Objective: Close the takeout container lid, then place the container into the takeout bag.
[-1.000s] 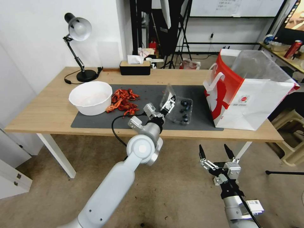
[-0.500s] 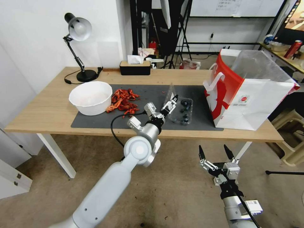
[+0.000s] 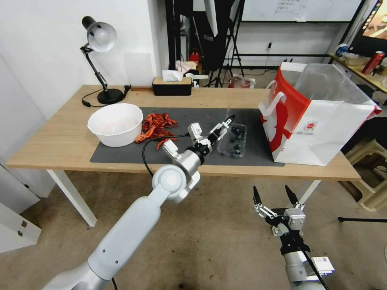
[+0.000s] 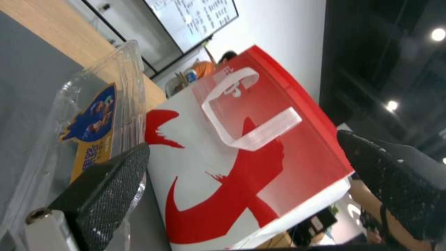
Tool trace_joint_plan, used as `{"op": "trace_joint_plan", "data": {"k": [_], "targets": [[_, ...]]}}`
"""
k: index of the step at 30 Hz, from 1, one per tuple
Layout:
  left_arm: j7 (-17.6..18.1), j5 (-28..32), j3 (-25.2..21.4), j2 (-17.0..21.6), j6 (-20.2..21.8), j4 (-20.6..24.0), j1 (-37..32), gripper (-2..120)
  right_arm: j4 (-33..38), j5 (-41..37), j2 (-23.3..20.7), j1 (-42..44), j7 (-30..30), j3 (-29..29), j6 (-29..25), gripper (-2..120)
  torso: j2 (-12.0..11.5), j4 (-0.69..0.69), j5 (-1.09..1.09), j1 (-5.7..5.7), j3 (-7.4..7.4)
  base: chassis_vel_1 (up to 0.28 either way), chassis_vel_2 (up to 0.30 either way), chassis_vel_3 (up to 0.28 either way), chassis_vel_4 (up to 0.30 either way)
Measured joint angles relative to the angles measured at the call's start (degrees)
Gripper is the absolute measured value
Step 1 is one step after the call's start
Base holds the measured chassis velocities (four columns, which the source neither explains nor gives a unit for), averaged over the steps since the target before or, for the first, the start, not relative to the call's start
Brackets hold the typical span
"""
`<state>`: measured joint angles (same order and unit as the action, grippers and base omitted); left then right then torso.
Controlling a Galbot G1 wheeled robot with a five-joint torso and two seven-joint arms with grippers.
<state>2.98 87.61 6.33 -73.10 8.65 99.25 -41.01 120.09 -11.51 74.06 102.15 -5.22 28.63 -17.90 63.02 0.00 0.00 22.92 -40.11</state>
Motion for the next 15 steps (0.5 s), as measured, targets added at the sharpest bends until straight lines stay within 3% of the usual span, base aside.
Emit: {"op": "trace_joint_plan", "data": {"k": [15], "targets": [[-0.72, 1.03, 4.03, 2.38, 5.67, -3.22, 5.48, 100, -0.53, 0.11, -0.04, 0.0, -0.06, -0.04, -0.66, 100, 0.0, 0.0, 0.0, 0.0, 0.0, 0.0, 0.0, 0.0, 0.0]]}}
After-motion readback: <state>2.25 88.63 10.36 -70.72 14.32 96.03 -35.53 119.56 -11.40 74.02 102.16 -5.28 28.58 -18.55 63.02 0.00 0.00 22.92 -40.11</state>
